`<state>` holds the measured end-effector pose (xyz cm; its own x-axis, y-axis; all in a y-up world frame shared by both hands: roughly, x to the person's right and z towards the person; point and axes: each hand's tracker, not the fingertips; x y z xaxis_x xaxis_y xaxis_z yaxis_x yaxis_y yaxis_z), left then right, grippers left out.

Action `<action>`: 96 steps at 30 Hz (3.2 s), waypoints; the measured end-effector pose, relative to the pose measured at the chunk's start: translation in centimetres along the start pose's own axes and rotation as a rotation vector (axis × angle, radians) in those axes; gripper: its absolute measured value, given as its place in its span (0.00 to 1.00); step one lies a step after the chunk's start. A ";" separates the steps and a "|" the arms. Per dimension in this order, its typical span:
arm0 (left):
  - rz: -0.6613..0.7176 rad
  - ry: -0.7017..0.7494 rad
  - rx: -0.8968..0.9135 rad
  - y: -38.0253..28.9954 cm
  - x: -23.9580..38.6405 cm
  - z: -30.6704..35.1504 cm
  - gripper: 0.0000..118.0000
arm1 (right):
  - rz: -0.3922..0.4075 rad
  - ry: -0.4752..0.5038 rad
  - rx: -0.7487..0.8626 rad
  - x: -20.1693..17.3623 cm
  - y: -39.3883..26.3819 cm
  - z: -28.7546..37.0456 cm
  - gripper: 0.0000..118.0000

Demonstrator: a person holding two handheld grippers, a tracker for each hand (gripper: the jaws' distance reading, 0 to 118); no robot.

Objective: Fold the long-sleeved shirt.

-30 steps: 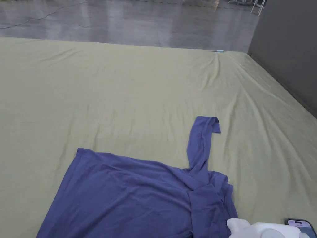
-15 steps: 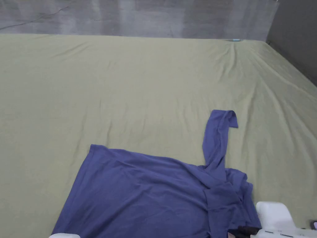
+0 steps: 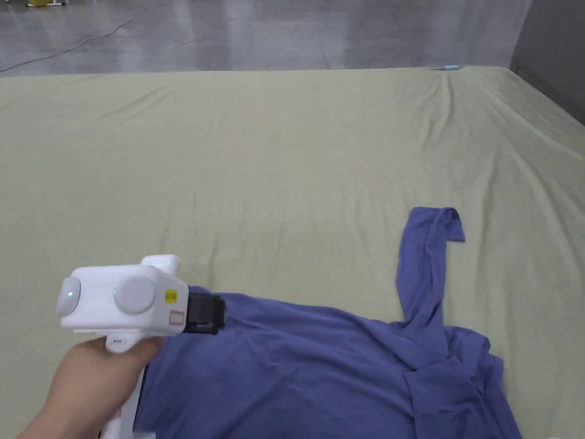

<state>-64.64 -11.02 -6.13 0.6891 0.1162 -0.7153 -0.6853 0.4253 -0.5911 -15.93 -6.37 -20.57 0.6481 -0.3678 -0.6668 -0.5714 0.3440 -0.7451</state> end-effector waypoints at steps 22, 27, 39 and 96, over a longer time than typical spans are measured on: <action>-0.063 0.044 0.007 1.4 -1.3 0.2 0.00 | -0.226 -0.200 -0.162 7.6 24.1 -11.8 0.84; -0.075 0.038 0.022 0.6 -1.2 1.7 0.00 | -0.138 -0.400 -0.235 6.2 23.0 -14.4 0.01; -0.047 -0.085 0.170 4.0 -2.6 12.8 0.00 | 0.212 -0.242 0.052 0.4 24.2 1.8 0.01; -0.095 -0.119 0.102 -1.6 -5.6 14.5 0.00 | 0.547 -0.320 0.137 0.7 18.2 0.9 0.00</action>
<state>-63.96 0.66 4.28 0.7770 0.1738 -0.6050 -0.5921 0.5279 -0.6089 -25.46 0.46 -34.57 0.4121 0.1603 -0.8969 -0.8060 0.5232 -0.2768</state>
